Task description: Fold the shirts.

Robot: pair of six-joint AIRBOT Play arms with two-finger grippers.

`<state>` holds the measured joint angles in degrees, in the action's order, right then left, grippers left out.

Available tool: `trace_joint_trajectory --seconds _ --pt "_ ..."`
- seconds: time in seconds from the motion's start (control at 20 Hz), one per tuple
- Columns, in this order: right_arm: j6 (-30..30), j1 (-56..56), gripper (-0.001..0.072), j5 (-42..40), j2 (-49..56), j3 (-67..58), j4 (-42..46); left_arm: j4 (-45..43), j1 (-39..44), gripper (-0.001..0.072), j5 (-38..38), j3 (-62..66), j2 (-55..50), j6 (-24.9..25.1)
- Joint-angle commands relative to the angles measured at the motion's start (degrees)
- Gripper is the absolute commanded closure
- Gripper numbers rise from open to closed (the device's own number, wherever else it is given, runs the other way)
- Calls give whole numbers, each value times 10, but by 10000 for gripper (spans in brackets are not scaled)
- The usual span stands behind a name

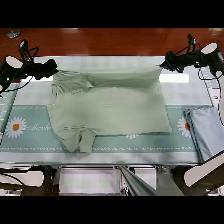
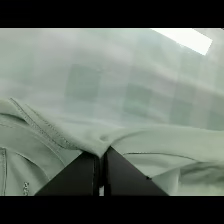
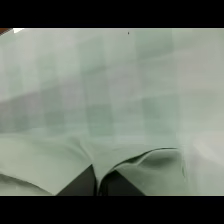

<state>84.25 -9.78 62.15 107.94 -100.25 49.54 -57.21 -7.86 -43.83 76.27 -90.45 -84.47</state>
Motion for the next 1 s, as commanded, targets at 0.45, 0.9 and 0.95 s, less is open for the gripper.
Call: trace_joint_trajectory --seconds 0.45,0.9,0.95 --pt "-27 -2 672 147 -16 94 123 -24 -39 684 -272 -55 -14 90" --pt "14 -65 93 260 -82 39 167 -63 -133 6 -404 -28 38 30" --pt "8 -76 93 254 -109 59 180 -68 -147 6 -405 -61 65 30"
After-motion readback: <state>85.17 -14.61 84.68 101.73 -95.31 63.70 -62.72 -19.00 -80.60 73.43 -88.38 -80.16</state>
